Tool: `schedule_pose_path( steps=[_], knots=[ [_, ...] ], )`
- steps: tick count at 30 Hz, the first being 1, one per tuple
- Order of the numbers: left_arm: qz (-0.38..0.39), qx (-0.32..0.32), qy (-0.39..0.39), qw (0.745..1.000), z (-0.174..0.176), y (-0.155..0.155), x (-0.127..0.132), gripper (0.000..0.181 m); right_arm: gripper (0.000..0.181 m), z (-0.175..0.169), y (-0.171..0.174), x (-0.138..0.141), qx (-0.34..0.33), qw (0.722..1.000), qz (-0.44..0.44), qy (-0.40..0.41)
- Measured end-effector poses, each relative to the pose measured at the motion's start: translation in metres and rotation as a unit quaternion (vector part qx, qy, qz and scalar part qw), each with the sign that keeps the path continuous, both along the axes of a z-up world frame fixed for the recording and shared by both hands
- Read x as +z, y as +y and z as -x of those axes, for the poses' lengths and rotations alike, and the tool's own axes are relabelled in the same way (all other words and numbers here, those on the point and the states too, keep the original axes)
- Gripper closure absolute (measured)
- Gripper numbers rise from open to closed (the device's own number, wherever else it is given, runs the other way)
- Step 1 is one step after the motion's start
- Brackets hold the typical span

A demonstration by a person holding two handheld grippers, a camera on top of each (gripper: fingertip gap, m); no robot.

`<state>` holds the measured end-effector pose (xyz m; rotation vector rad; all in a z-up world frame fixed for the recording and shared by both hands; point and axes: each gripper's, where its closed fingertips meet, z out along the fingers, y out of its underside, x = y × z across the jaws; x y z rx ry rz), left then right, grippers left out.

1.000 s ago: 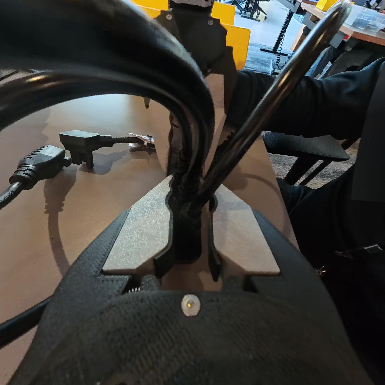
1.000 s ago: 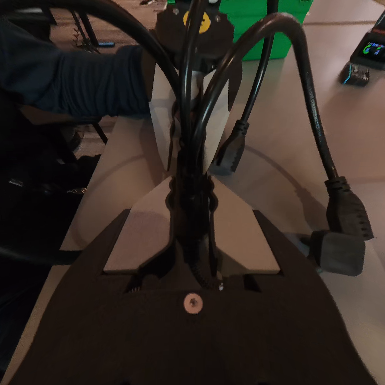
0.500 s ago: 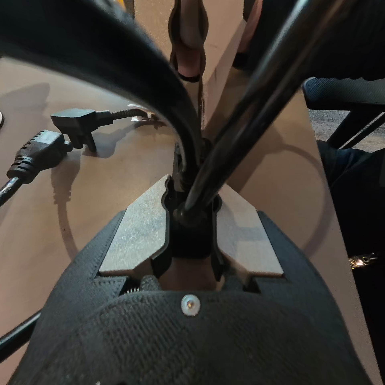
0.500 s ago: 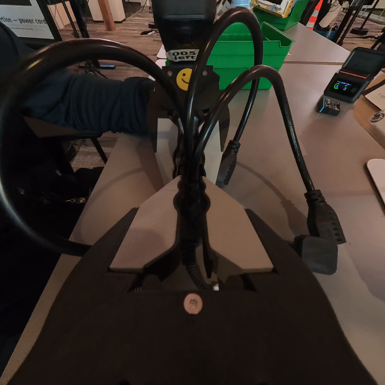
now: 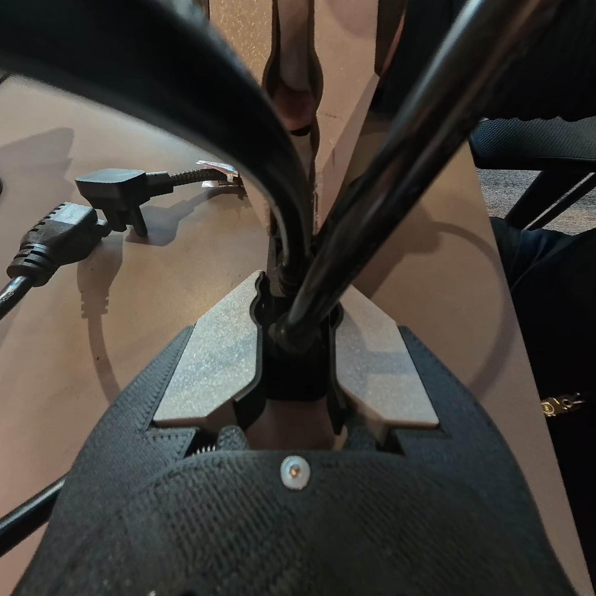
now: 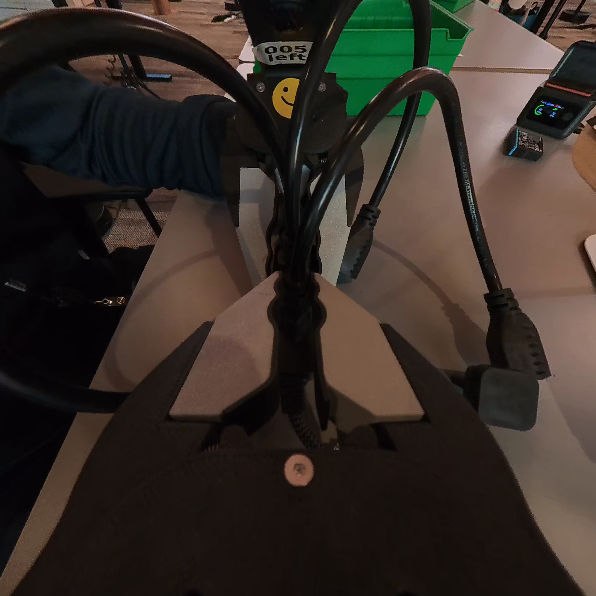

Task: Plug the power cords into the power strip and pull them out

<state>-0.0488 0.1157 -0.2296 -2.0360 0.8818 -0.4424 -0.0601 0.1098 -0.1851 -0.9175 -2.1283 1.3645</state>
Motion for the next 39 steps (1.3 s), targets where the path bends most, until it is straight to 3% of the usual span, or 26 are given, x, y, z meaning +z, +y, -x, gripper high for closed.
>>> schedule_pose_path(
  steps=[19, 22, 36, 38, 39],
  knots=[
    [0.000, -0.001, -0.001, 1.000, 0.000, -0.001, 0.000, 0.144, 0.168, 0.000, -0.002, 0.000, 0.006, 0.999, 0.030, -0.011],
    [0.000, -0.001, 0.000, 1.000, 0.000, -0.001, 0.000, 0.144, 0.158, 0.000, -0.008, -0.008, 0.020, 0.998, 0.042, -0.036],
    [0.000, -0.001, 0.002, 1.000, -0.001, 0.000, 0.000, 0.143, 0.163, 0.005, -0.004, -0.012, -0.005, 1.000, 0.003, -0.026],
    [0.000, -0.001, 0.002, 1.000, -0.001, 0.000, -0.001, 0.143, 0.146, 0.008, 0.005, -0.010, -0.029, 0.999, -0.017, -0.008],
    [0.000, -0.001, 0.002, 1.000, 0.000, 0.000, -0.001, 0.144, 0.148, 0.007, 0.007, -0.007, -0.033, 0.999, -0.015, 0.002]
  ],
)
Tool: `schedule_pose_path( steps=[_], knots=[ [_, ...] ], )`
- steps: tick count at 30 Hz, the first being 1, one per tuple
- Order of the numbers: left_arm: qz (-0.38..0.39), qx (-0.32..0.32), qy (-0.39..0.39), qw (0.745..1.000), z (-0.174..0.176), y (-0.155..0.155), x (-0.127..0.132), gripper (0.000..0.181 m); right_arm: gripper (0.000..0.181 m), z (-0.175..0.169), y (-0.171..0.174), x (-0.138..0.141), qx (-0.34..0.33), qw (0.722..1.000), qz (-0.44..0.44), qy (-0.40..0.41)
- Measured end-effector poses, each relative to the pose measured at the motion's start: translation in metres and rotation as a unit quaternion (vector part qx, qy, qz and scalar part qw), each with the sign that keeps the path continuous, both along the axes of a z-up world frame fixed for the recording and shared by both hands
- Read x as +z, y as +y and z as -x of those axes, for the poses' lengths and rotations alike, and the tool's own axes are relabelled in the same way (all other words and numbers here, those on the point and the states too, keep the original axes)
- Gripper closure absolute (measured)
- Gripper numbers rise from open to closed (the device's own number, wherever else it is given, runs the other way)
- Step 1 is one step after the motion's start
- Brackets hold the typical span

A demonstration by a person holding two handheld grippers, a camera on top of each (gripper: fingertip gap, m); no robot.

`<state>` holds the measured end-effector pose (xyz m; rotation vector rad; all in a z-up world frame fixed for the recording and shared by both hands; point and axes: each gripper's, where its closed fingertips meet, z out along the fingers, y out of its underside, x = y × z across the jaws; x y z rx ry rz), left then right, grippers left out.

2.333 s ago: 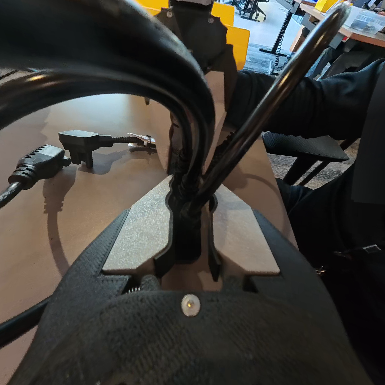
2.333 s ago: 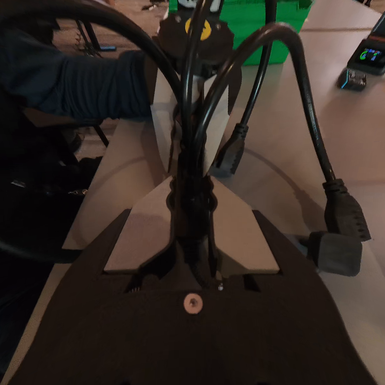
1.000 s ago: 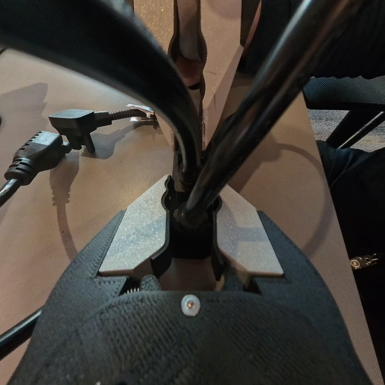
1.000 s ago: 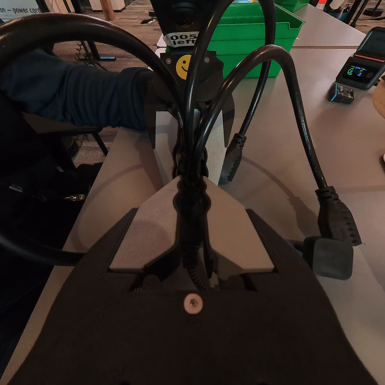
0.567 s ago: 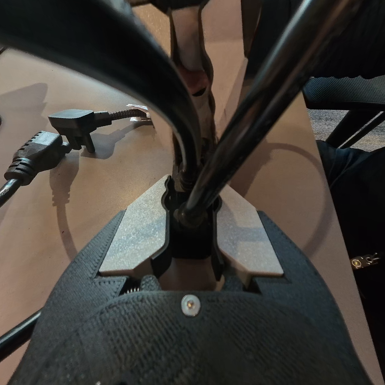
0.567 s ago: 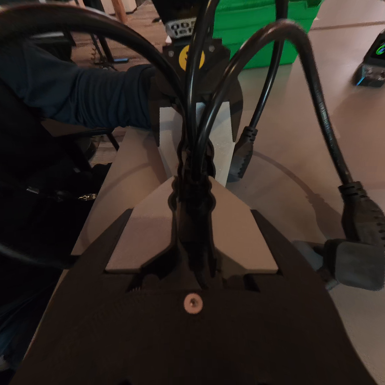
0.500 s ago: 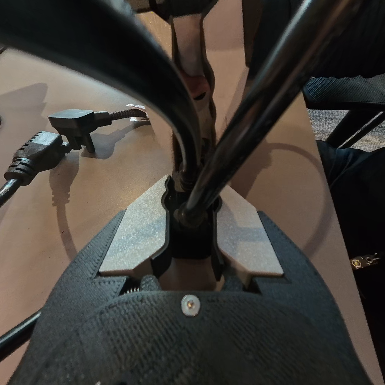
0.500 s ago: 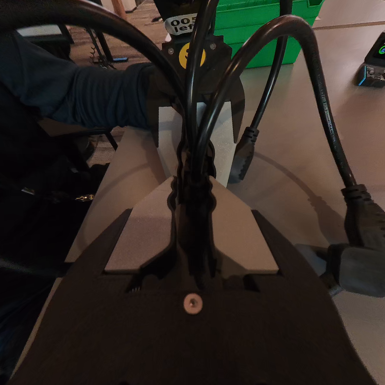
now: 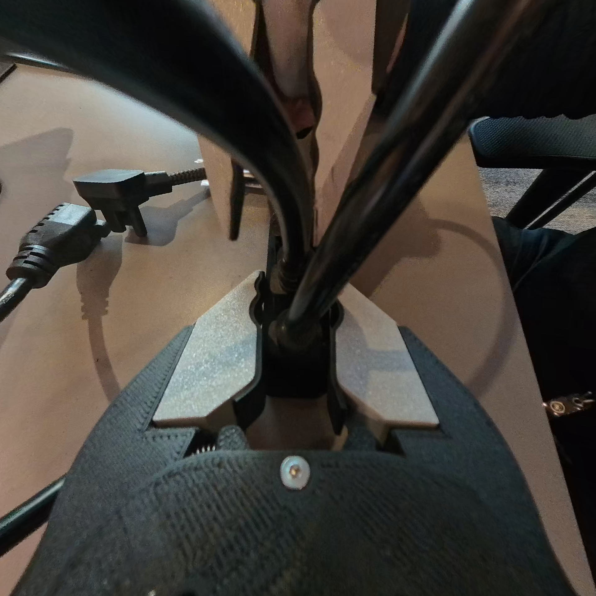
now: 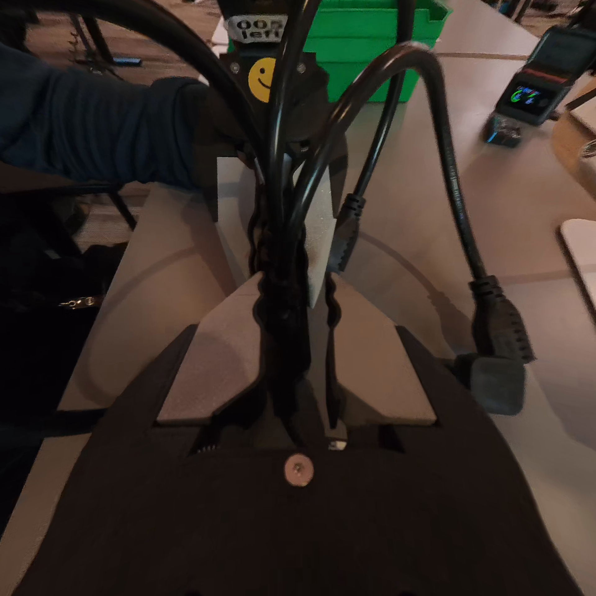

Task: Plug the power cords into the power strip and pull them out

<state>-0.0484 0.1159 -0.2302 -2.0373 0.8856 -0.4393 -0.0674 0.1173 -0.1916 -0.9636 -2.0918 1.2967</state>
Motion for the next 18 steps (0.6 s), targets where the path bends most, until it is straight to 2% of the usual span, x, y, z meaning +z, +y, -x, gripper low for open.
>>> schedule_pose_path(
  steps=[6, 8, 11, 18],
  knots=[
    [-0.001, 0.000, 0.003, 1.000, 0.000, 0.000, 0.000, 0.143, 0.145, 0.000, 0.000, -0.002, -0.001, 1.000, 0.014, -0.003],
    [0.000, 0.000, 0.003, 1.000, 0.000, 0.000, -0.001, 0.143, 0.149, 0.000, -0.004, -0.002, 0.006, 1.000, 0.016, 0.000],
    [0.000, 0.000, 0.004, 1.000, 0.000, 0.000, -0.001, 0.143, 0.166, -0.001, -0.012, -0.003, 0.028, 0.999, 0.034, 0.006],
    [0.004, 0.008, 0.004, 1.000, 0.009, 0.003, -0.002, 0.143, 0.168, 0.009, -0.012, -0.004, 0.016, 0.998, 0.056, -0.004]
  ],
)
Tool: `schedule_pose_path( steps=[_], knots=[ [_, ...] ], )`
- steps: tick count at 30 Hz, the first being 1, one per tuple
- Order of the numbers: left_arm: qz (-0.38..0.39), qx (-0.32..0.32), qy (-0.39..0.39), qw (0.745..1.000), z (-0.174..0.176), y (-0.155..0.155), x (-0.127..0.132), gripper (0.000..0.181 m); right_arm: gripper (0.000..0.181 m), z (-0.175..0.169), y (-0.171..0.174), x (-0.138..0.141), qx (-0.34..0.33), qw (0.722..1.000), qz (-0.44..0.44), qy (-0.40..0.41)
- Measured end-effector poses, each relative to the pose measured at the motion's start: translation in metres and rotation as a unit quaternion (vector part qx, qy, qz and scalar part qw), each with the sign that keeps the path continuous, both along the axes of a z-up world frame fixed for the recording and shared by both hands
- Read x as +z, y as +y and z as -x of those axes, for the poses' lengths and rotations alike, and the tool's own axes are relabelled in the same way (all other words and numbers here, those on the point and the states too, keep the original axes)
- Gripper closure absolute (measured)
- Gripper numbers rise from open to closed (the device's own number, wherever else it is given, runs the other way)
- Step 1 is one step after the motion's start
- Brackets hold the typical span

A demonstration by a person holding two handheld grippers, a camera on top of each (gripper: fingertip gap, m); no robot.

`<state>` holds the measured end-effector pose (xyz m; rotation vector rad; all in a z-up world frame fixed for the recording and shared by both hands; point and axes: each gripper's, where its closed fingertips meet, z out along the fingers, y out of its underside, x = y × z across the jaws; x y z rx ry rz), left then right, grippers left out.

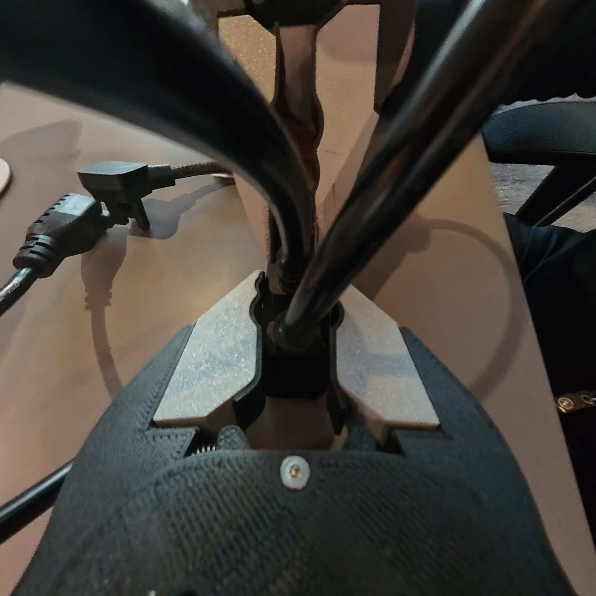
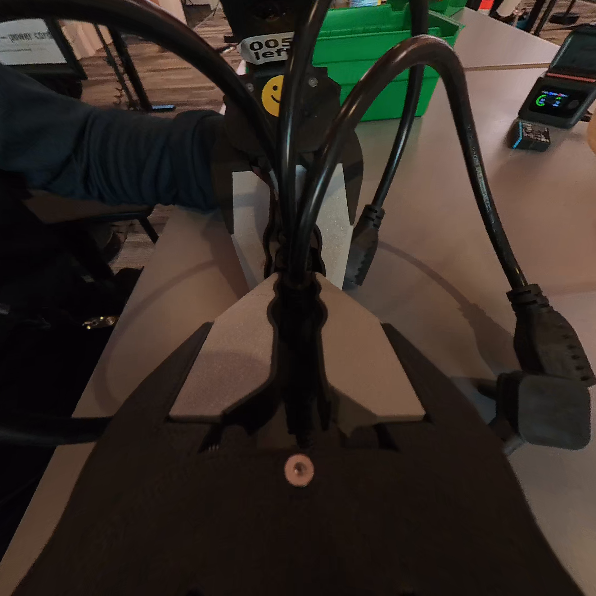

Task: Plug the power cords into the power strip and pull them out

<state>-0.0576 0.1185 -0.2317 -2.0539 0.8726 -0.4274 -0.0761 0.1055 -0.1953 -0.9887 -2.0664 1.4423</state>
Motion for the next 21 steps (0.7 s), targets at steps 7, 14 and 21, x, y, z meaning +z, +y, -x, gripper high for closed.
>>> schedule_pose_path(
  steps=[7, 14, 21],
  knots=[
    [0.025, 0.000, -0.029, 0.999, 0.005, 0.007, 0.000, 0.142, 0.167, 0.011, 0.005, 0.001, -0.028, 0.999, 0.019, -0.009],
    [0.006, -0.010, 0.023, 1.000, 0.000, 0.017, -0.006, 0.143, 0.168, 0.013, 0.007, 0.001, -0.031, 1.000, 0.004, 0.001],
    [0.011, -0.003, -0.016, 1.000, -0.003, 0.020, 0.001, 0.141, 0.170, 0.018, 0.006, 0.013, -0.047, 0.998, 0.035, 0.025]
  ],
)
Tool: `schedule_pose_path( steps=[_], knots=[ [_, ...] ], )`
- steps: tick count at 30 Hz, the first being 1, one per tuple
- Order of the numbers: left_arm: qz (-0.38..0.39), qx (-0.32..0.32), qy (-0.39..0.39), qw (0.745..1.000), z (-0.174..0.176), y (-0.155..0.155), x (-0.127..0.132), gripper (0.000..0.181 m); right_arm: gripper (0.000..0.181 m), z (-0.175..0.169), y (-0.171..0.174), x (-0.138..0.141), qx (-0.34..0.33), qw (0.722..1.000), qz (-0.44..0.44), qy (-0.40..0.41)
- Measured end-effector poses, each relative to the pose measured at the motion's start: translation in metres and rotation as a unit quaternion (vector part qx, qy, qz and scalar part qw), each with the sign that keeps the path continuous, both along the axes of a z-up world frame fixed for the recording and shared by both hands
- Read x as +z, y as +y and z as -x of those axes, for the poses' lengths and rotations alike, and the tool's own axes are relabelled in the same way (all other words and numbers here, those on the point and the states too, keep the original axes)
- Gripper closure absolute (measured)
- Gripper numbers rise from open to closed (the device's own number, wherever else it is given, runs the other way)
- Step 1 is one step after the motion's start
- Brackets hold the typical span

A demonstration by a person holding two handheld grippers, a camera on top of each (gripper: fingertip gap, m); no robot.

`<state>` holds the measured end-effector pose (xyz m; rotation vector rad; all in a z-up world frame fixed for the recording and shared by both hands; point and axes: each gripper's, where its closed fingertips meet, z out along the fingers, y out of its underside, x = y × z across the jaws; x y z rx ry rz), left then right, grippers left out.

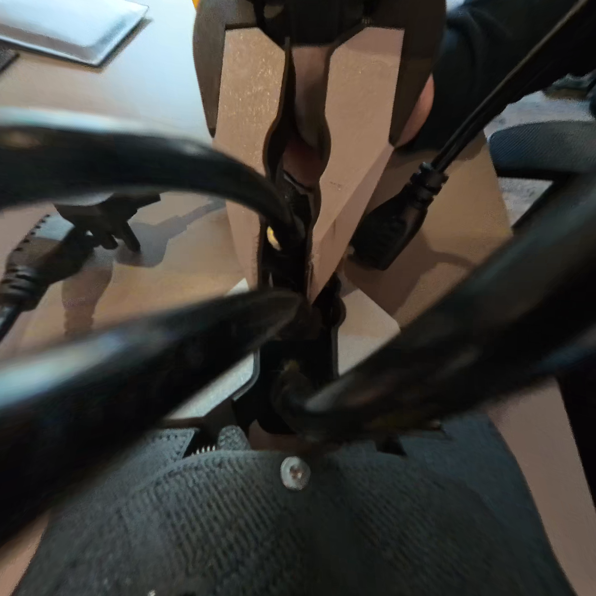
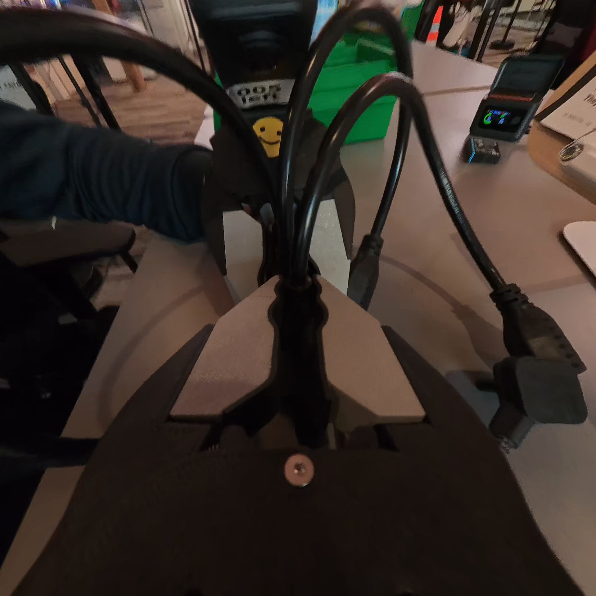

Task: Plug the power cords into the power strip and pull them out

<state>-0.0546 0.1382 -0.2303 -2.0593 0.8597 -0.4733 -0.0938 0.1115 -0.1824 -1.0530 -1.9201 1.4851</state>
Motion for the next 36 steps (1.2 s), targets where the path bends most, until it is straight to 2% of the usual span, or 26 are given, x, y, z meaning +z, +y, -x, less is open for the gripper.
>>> schedule_pose_path(
  steps=[5, 9, 12, 18, 20, 36],
  knots=[
    [-0.007, 0.002, 0.028, 1.000, 0.003, -0.003, 0.000, 0.140, 0.169, 0.001, -0.005, 0.000, 0.007, 1.000, -0.012, 0.005],
    [0.019, 0.002, 0.006, 1.000, 0.006, -0.009, -0.007, 0.140, 0.168, 0.000, -0.005, -0.009, 0.029, 0.999, -0.021, -0.021],
    [0.010, 0.000, 0.016, 1.000, 0.006, -0.011, -0.007, 0.140, 0.167, -0.005, -0.004, -0.010, 0.035, 0.997, -0.068, -0.009],
    [0.011, 0.001, 0.016, 1.000, 0.007, -0.011, -0.007, 0.142, 0.168, -0.018, 0.011, -0.007, 0.035, 0.997, -0.061, -0.018],
    [0.009, 0.000, 0.018, 1.000, 0.007, -0.011, -0.007, 0.142, 0.174, -0.019, 0.015, -0.006, 0.030, 0.997, -0.064, -0.019],
    [0.006, -0.003, 0.022, 1.000, 0.008, -0.012, -0.007, 0.142, 0.178, -0.022, 0.011, -0.016, 0.041, 0.993, -0.105, -0.029]
  ],
)
